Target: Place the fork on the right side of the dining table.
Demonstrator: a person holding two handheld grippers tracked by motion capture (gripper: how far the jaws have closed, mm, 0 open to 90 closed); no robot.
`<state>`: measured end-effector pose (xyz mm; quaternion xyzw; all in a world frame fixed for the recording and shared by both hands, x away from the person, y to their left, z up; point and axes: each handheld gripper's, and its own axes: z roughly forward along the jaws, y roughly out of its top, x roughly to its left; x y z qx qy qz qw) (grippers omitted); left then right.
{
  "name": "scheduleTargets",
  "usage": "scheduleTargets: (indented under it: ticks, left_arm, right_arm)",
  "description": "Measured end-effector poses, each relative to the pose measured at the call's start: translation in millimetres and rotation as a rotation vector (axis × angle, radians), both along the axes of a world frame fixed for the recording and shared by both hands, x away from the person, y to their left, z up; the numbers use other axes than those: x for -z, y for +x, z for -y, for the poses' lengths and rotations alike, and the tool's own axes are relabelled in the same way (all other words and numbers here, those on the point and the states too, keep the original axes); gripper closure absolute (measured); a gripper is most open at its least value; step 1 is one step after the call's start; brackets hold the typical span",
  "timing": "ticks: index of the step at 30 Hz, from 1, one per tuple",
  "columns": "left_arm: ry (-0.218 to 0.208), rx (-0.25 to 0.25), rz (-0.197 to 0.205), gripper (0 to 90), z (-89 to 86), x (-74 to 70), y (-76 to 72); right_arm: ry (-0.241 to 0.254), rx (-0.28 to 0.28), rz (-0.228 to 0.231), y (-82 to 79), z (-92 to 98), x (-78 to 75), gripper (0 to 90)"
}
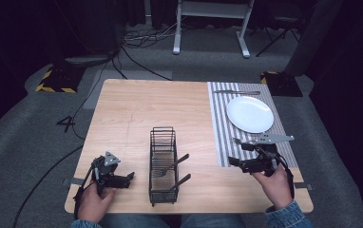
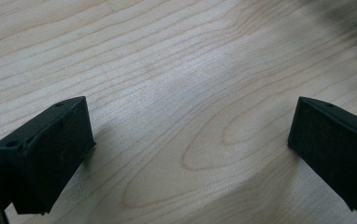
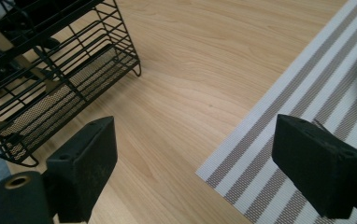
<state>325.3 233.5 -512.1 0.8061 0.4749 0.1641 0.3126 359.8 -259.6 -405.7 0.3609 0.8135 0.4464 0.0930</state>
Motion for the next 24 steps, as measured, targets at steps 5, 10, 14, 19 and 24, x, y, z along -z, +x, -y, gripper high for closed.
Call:
scheduleTargets:
  ticks: [5, 10, 14, 19, 24]
  left_arm:
    - [0.0, 0.0, 0.0, 0.2, 0.0, 0.0, 0.0]
    - [0.0, 0.0, 0.0, 0.2, 0.0, 0.0, 0.0]
    - [0.0, 0.0, 0.0, 0.2, 0.0, 0.0, 0.0]
    - [0.0, 0.0, 0.0, 0.2, 0.0, 0.0, 0.0]
    - [0.0, 0.0, 0.0, 0.2, 0.0, 0.0, 0.0]
  right_arm:
    - [-0.009, -0.016, 0.023, -1.8, -8.9, 8.9, 3.6]
    - [-0.025, -0.044, 0.017, -2.4, -17.3, 22.8, 0.0]
    - [-0.042, -0.062, 0.034, -4.4, -23.8, 35.5, 0.0]
    - [-0.056, -0.071, 0.012, -5.8, -31.9, 52.8, 0.0]
    - [-0.084, -0.063, 0.01, -7.5, -39.0, 63.9, 0.0]
